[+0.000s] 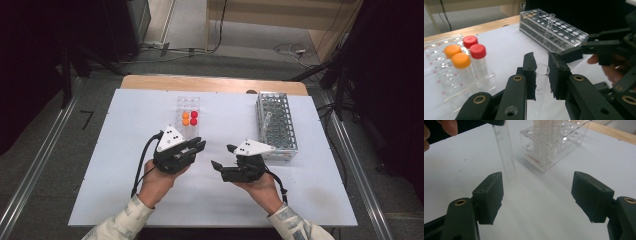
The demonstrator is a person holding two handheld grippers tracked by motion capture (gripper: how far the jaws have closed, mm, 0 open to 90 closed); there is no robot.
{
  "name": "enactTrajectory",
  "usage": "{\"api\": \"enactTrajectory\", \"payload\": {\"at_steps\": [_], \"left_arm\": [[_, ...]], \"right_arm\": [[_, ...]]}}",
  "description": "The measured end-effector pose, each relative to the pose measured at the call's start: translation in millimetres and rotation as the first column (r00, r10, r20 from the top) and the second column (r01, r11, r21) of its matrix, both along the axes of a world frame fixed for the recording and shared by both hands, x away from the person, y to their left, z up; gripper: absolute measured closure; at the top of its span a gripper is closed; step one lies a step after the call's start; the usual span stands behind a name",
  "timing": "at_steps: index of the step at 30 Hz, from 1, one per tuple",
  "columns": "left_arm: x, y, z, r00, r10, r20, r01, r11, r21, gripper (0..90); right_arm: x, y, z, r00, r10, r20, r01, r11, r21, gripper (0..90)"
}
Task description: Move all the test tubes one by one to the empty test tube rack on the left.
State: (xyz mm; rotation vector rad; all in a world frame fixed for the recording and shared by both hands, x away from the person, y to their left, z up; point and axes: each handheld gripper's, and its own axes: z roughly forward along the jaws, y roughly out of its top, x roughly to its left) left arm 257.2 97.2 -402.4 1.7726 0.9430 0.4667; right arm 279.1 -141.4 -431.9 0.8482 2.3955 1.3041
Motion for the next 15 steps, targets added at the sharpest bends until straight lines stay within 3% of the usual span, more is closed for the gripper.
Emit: {"api": "enactTrajectory", "payload": {"at_steps": [8,15], "left_arm": [[1.3,30.9,10.8,0.9972,0.074,0.009,-0.074,0.9972,-0.004,76.9],[8.5,56.7,25.2,0.9874,0.154,0.037,-0.154,0.9880,-0.004,76.9]], "right_arm": [[-1.4,-25.5,4.2,0.9994,-0.035,0.007,0.035,0.999,0.001,24.6],[-6.5,-46.3,3.2,0.9979,-0.064,0.005,0.064,0.998,0.002,24.6]]}}
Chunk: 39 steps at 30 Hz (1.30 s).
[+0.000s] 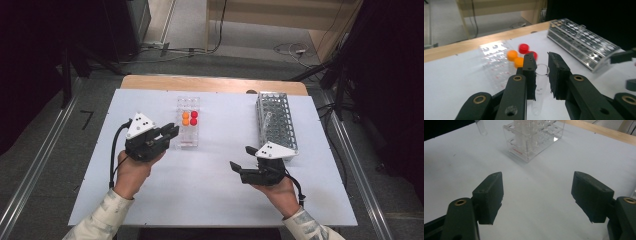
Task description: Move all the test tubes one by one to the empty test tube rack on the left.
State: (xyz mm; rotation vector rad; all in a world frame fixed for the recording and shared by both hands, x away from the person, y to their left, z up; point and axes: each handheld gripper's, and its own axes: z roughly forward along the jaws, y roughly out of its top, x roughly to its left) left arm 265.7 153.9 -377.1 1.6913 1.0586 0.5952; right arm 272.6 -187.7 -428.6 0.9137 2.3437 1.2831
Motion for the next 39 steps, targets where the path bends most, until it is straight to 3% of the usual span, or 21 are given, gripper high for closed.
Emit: {"api": "enactTrajectory", "payload": {"at_steps": [11,21,28,39], "left_arm": [[39.5,11.9,15.1,0.9947,0.101,0.023,-0.101,0.9949,0.007,76.9],[76.1,-1.8,3.7,0.9917,0.128,-0.001,-0.128,0.9917,0.012,76.9],[83.9,-8.3,-6.2,0.9896,0.144,0.005,-0.144,0.9888,0.040,76.8],[86.1,-15.7,-29.4,0.9899,0.139,-0.028,-0.137,0.9876,0.077,76.6]], "right_arm": [[0.5,-9.0,2.0,0.9997,-0.025,0.006,0.025,1.000,0.013,24.7],[0.9,-12.3,2.3,0.9992,-0.041,0.006,0.041,0.999,0.021,24.8],[0.6,-13.6,2.4,0.9990,-0.045,0.009,0.044,0.999,0.022,24.8],[1.1,-13.1,1.3,0.9990,-0.044,0.006,0.044,0.999,0.018,25.0]]}}
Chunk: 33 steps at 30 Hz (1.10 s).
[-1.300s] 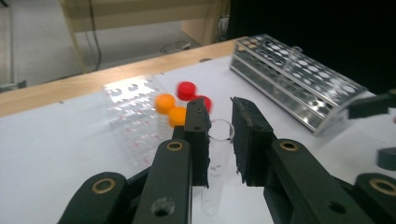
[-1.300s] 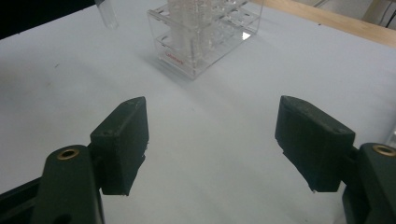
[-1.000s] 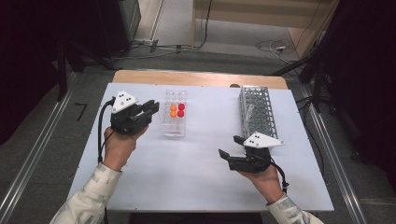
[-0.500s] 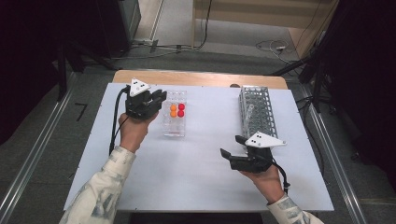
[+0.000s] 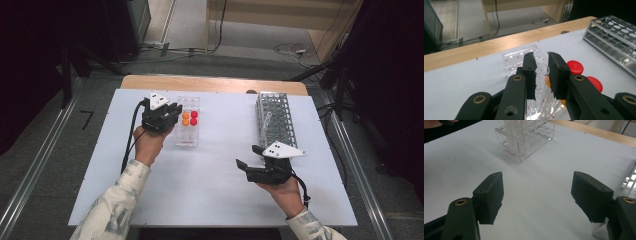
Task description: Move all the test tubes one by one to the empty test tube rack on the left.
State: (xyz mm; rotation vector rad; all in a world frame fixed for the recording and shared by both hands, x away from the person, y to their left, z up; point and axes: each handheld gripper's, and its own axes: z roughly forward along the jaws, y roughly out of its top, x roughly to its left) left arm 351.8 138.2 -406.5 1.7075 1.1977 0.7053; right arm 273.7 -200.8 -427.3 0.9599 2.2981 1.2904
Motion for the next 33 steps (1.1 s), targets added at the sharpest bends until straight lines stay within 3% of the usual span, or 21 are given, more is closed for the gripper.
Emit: {"api": "enactTrajectory", "payload": {"at_steps": [12,19,24,28,33], "left_arm": [[-2.5,0.9,-4.7,1.0000,-0.005,-0.006,0.005,0.9996,-0.028,71.7],[-9.2,4.6,-0.6,1.0000,0.000,0.004,0.001,0.9979,-0.064,63.6],[-22.5,8.1,-1.0,1.0000,0.007,0.004,-0.007,0.9920,-0.126,46.6],[-36.2,4.1,-3.6,1.0000,-0.001,0.001,0.001,0.9911,-0.133,31.3],[-53.6,-0.9,-2.7,0.9995,-0.031,0.003,0.031,0.9906,-0.133,25.4]], "right_arm": [[1.5,-1.2,-1.8,1.0000,-0.010,0.000,0.010,1.000,-0.006,25.1],[6.0,-12.2,0.9,0.9970,-0.072,0.026,0.072,0.997,0.002,27.2],[20.2,-31.9,1.4,0.9792,-0.201,0.029,0.200,0.979,0.029,30.4],[33.7,-34.9,2.0,0.9625,-0.265,0.058,0.265,0.964,0.012,34.4],[62.0,-34.3,1.3,0.9427,-0.328,0.061,0.330,0.944,-0.022,39.3]]}}
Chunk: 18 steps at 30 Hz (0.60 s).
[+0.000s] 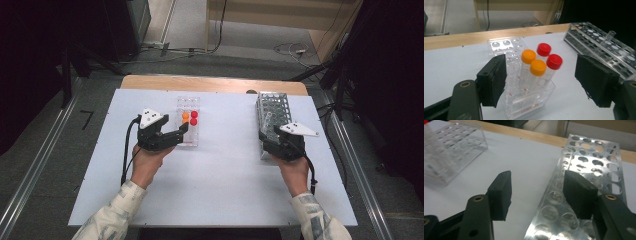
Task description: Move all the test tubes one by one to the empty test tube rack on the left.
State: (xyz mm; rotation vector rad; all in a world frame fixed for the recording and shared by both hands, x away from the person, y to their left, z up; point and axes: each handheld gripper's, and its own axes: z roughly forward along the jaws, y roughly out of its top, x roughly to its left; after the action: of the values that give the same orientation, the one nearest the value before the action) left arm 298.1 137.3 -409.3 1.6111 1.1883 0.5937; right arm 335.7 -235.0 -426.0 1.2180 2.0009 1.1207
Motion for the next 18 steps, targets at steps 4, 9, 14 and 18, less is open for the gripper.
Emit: {"api": "enactTrajectory", "payload": {"at_steps": [4,9,14,18], "left_arm": [[-11.9,-1.8,2.2,0.9997,-0.024,0.008,0.024,0.9997,0.008,24.5],[-20.2,-6.4,2.9,0.9988,-0.041,0.026,0.040,0.9983,0.042,24.6],[-22.3,-10.5,3.2,0.9979,-0.059,0.027,0.057,0.9971,0.051,24.6],[-22.0,-10.8,3.1,0.9978,-0.061,0.027,0.060,0.9969,0.051,24.7]], "right_arm": [[23.2,1.5,-0.6,0.9991,-0.043,-0.005,0.043,0.998,-0.042,44.9],[46.1,1.2,-2.4,0.9938,-0.091,-0.064,0.087,0.994,-0.059,53.3],[58.3,4.1,-5.4,0.9877,-0.123,-0.097,0.115,0.990,-0.083,58.1],[65.9,5.3,-6.0,0.9823,-0.140,-0.124,0.130,0.988,-0.086,61.7]]}}
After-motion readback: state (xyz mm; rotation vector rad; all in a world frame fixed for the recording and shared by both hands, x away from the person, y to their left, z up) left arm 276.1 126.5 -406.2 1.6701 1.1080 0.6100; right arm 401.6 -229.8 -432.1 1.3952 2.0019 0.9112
